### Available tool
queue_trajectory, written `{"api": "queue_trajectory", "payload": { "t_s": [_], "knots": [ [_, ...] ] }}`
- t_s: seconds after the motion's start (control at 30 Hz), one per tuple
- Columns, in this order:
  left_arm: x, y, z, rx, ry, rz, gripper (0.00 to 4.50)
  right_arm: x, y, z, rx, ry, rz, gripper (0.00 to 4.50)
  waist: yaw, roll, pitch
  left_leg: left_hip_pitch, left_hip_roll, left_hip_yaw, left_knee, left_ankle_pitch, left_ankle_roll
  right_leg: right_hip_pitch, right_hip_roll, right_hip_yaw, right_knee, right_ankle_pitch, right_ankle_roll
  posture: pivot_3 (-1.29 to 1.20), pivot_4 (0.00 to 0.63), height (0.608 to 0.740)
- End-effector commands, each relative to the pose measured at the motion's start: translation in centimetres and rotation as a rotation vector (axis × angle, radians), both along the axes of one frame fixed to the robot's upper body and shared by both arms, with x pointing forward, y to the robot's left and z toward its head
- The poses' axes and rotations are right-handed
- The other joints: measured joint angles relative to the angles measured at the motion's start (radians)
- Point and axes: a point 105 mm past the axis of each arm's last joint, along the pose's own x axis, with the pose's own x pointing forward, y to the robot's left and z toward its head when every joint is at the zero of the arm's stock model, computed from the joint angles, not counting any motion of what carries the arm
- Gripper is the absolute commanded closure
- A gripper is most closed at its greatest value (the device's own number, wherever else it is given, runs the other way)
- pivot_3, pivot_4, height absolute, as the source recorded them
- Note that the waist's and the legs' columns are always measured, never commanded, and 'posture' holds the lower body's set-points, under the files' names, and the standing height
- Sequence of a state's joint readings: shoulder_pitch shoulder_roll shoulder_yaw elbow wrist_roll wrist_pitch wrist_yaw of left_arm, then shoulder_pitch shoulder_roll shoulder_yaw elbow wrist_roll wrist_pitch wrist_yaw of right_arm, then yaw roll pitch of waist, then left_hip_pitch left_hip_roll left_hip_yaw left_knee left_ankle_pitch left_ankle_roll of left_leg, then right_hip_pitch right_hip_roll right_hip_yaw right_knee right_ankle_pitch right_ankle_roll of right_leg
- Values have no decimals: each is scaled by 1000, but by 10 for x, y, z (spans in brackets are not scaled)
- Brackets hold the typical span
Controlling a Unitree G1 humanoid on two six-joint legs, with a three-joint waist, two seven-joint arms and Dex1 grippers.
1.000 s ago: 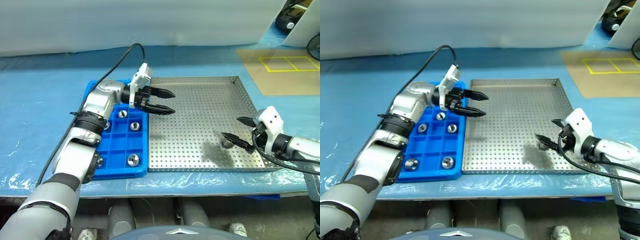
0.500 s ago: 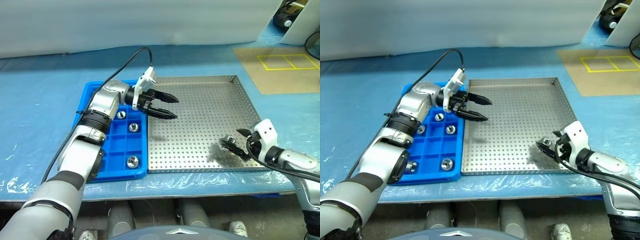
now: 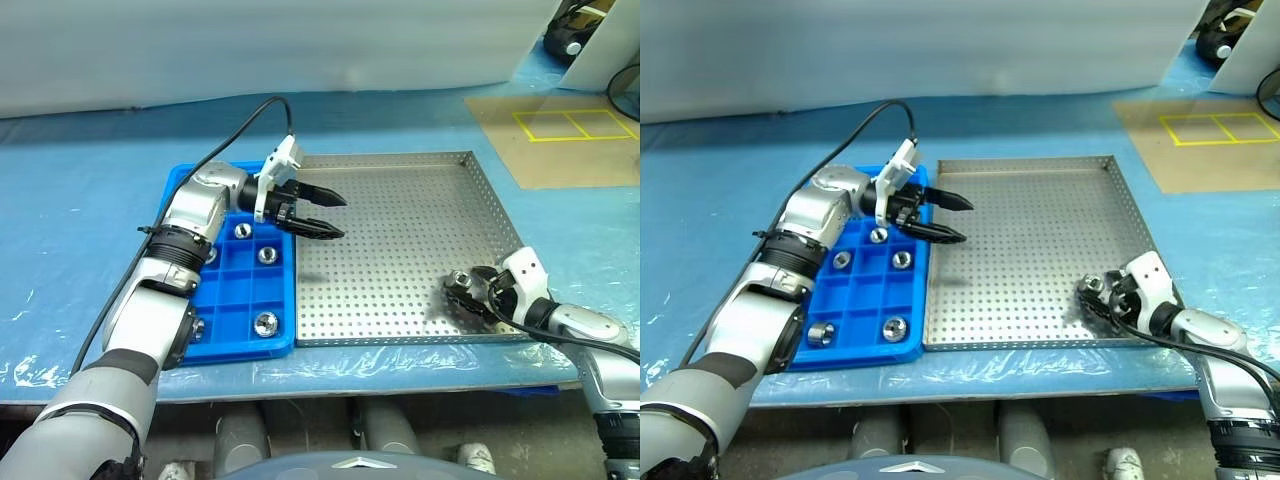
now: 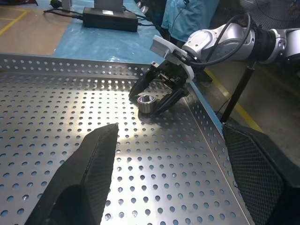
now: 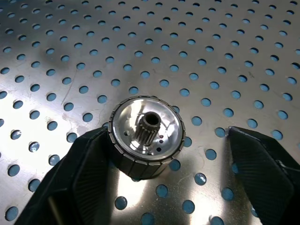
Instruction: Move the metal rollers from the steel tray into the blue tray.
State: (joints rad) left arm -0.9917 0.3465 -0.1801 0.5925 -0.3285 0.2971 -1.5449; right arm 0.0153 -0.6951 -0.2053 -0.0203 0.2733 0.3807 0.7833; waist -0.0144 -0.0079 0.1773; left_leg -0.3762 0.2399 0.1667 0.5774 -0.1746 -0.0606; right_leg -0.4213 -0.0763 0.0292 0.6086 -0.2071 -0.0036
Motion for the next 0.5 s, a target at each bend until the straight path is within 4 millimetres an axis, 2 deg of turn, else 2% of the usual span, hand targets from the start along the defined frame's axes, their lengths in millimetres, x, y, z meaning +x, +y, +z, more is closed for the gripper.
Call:
{"api": "queue_trajectory", "payload": {
  "t_s": [0.03,0.07,0.13,0.17,0.23,0.4,0.5],
  "knots": [
    [0,3,10,-23,-35,7,779,1,-4,-6,-34,6,-17,1727,0,0,0,0,0,0,0,0,0,0,0,0,0,0,0,-386,150,740],
    [0,4,10,-23,-35,10,779,1,-5,-6,-39,7,-19,2029,0,0,0,0,0,0,0,0,0,0,0,0,0,0,0,-386,150,740],
    [0,5,10,-23,-37,18,779,0,-4,-7,-43,8,-8,2029,0,0,0,0,0,0,0,0,0,0,0,0,0,0,0,-384,150,740],
    [1,5,10,-24,-39,24,779,1,-5,-7,-53,2,-10,2513,0,0,0,0,0,0,0,0,0,0,0,0,0,0,0,-384,150,740],
    [3,6,11,-27,-44,40,779,2,-5,-6,-68,-9,-11,2732,0,0,0,0,0,0,0,0,0,0,0,0,0,0,0,-383,150,740],
    [7,7,13,-30,-49,68,779,5,-4,-7,-87,-16,3,2732,0,0,0,0,0,0,0,0,0,0,0,0,0,0,0,-376,150,740],
    [18,12,20,-48,-66,141,779,11,-2,-2,-92,-35,3,2732,-1,0,0,0,0,1,0,0,0,0,0,0,-1,0,0,-372,150,740]
  ]
}}
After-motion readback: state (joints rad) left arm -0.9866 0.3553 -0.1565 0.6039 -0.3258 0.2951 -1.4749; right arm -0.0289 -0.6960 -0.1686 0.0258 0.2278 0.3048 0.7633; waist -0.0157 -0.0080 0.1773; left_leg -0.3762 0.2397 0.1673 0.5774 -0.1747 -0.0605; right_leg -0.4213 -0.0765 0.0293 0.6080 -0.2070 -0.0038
